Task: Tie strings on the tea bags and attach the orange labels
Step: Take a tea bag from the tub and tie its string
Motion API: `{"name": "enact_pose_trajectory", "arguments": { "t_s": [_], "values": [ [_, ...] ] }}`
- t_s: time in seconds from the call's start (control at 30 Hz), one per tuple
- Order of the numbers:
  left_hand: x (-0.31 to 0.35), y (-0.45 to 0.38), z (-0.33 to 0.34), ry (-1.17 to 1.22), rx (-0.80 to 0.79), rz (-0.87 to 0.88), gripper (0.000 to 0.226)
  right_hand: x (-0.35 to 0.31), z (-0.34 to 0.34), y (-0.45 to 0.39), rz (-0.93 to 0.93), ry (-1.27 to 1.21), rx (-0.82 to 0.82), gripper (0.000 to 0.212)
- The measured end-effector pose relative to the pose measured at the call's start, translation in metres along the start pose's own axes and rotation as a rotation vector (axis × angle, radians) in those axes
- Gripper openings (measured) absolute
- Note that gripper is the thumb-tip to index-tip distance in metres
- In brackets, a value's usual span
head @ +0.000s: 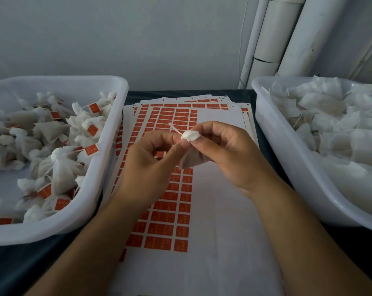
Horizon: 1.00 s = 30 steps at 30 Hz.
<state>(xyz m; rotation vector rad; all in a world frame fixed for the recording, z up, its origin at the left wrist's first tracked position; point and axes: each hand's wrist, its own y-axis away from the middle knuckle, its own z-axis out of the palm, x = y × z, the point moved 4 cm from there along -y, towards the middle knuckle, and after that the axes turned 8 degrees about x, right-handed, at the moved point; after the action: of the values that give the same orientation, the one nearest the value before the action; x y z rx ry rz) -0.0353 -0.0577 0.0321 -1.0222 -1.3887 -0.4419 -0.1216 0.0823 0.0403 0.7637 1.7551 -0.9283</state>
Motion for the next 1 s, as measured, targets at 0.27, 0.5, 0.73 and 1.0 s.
{"name": "enact_pose_trajectory", "arguments": {
  "t_s": [0.27,0.5,0.73,1.0],
  "values": [
    [0.001,-0.001,-0.001,-0.049,0.043,0.011,0.025,0.011,0.001,0.002,0.232,-0.105,-0.106,0.024],
    [-0.003,-0.001,0.003,-0.112,-0.003,0.001,0.027,0.018,0.002,0.003,0.362,-0.328,-0.181,0.028],
    [-0.001,0.0,0.001,-0.3,0.142,0.172,0.012,0.019,0.007,0.002,0.42,-0.408,-0.214,0.034],
    [0.007,0.002,-0.004,-0.53,0.141,0.535,0.027,0.02,0.007,0.001,0.479,-0.335,-0.176,0.033]
  ]
}}
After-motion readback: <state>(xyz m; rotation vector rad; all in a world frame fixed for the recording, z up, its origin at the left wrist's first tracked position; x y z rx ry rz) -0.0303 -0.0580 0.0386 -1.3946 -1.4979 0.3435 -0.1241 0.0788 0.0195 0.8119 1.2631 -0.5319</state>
